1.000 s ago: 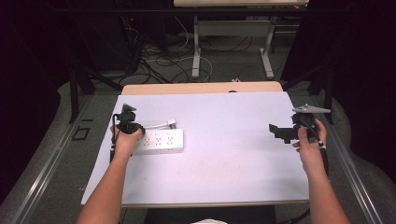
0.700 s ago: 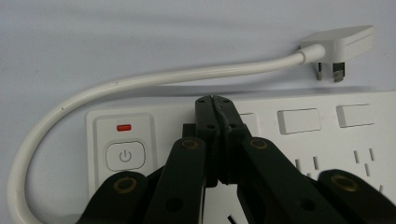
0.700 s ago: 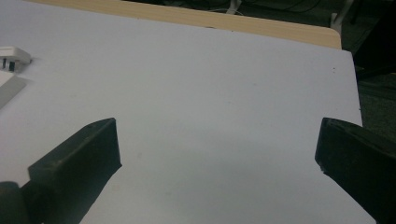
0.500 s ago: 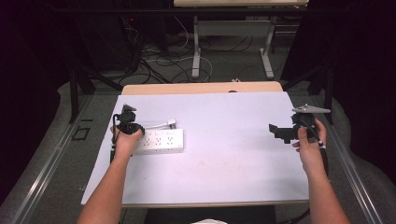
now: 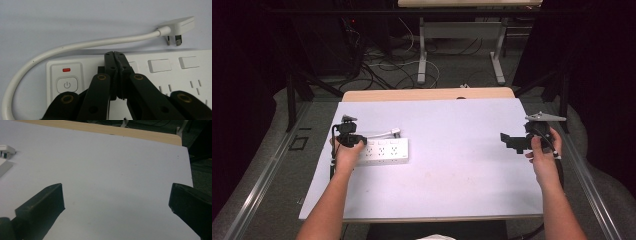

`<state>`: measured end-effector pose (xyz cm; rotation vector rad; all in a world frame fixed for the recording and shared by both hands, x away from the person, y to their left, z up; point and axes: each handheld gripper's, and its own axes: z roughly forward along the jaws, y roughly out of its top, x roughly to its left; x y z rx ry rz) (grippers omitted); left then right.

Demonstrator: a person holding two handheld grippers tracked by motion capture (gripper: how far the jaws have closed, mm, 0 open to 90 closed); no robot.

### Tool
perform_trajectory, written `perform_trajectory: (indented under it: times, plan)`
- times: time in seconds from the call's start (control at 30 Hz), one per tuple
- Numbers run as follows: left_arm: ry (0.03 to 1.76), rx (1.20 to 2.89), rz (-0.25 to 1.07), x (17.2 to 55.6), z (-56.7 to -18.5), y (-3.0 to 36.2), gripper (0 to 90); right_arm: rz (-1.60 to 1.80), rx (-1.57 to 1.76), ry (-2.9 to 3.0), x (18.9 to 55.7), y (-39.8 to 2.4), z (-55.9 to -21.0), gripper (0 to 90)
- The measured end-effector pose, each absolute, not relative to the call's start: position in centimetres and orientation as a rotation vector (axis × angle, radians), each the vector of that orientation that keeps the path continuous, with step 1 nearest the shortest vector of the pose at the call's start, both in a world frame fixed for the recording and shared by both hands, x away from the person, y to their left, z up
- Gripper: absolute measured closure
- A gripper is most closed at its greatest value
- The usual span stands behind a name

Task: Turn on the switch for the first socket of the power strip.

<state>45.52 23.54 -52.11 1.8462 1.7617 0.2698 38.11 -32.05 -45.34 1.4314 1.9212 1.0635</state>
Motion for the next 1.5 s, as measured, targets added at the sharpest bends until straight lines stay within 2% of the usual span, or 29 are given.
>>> perform_trajectory:
  times: [0.27,0.57,0.93,1.13,1.5]
  plan:
    - [1.695,1.738,0.235,44.3,-51.6,24.6,90.0,1.069,1.433,1.913,37.9,-32.0,-45.2,0.0]
    - [1.623,1.648,0.221,42.9,-49.2,26.4,90.0,1.067,1.416,1.919,37.7,-31.6,-44.8,0.0]
    - [1.502,1.614,0.279,41.3,-46.8,26.9,89.8,1.073,1.385,1.932,37.7,-30.9,-44.9,0.0]
    - [1.423,1.658,0.352,40.2,-45.3,27.3,79.6,1.084,1.393,1.925,37.5,-31.0,-44.5,0.0]
    - [1.294,1.756,0.511,39.2,-43.8,27.1,54.2,1.09,1.39,1.895,37.4,-31.4,-44.3,0.0]
